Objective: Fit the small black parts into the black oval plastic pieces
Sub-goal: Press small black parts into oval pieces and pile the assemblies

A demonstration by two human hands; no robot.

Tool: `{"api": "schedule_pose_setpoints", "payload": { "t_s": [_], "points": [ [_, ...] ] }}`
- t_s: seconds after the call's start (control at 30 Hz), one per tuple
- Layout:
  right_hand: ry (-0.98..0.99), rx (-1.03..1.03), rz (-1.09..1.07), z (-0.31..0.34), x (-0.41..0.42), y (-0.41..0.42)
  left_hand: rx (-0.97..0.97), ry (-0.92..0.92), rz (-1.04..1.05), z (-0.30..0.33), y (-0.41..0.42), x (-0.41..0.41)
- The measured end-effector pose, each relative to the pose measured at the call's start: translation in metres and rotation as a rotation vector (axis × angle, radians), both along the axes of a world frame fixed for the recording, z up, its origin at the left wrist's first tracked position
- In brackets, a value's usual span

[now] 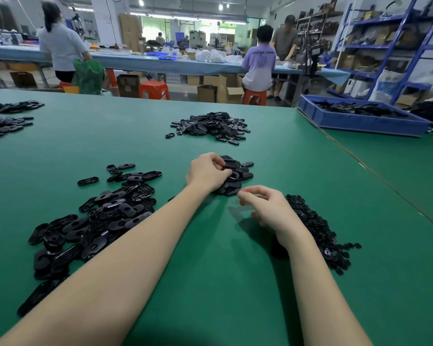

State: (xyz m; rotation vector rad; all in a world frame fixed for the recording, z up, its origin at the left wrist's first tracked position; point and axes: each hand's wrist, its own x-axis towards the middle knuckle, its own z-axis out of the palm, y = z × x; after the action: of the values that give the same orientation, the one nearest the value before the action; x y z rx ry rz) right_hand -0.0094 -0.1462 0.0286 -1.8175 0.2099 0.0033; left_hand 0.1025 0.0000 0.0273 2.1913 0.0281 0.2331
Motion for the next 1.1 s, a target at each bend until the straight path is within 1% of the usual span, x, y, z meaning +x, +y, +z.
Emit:
{"api": "schedule_pose_setpoints", "payload": {
  "t_s": [0.17,0.3,0.43,0.53,0.67,0.77,0.83,0.93,1.03,1.1],
  "points": [
    [0.013,-0.05,0.043,-0.001,-0.001,0.005,-0.003,-0.047,0.011,-0.001,0.002,-0.01],
    [-0.021,-0.049,0.061,-0.003,0.0,0.008,0.015,-0.122,-0.008,-0.006,0.008,-0.038],
    [-0.041,-0.066,0.098,-0.004,0.0,0.011,0.122,-0.169,-0.025,-0.011,0.024,-0.069],
    [-0.058,-0.131,0.114,-0.006,0.001,0.017,0.228,-0.16,-0.047,-0.009,0.039,-0.081],
    [-0.11,-0.236,0.16,-0.007,0.005,0.032,0.237,-0.115,-0.099,-0.006,0.053,-0.091],
    [-0.164,-0.336,0.199,-0.008,0.005,0.046,0.238,-0.121,-0.129,-0.001,0.069,-0.092],
    [-0.18,-0.385,0.228,-0.01,0.005,0.054,0.268,-0.146,-0.083,0.004,0.083,-0.089],
    [-0.187,-0.433,0.255,-0.01,0.005,0.06,0.376,-0.142,0.057,0.006,0.103,-0.085],
    [-0.18,-0.445,0.271,-0.009,0.006,0.06,0.497,-0.104,0.212,0.003,0.119,-0.081],
    [-0.181,-0.448,0.277,-0.009,0.006,0.06,0.541,-0.041,0.269,0.001,0.126,-0.08]
  ]
}}
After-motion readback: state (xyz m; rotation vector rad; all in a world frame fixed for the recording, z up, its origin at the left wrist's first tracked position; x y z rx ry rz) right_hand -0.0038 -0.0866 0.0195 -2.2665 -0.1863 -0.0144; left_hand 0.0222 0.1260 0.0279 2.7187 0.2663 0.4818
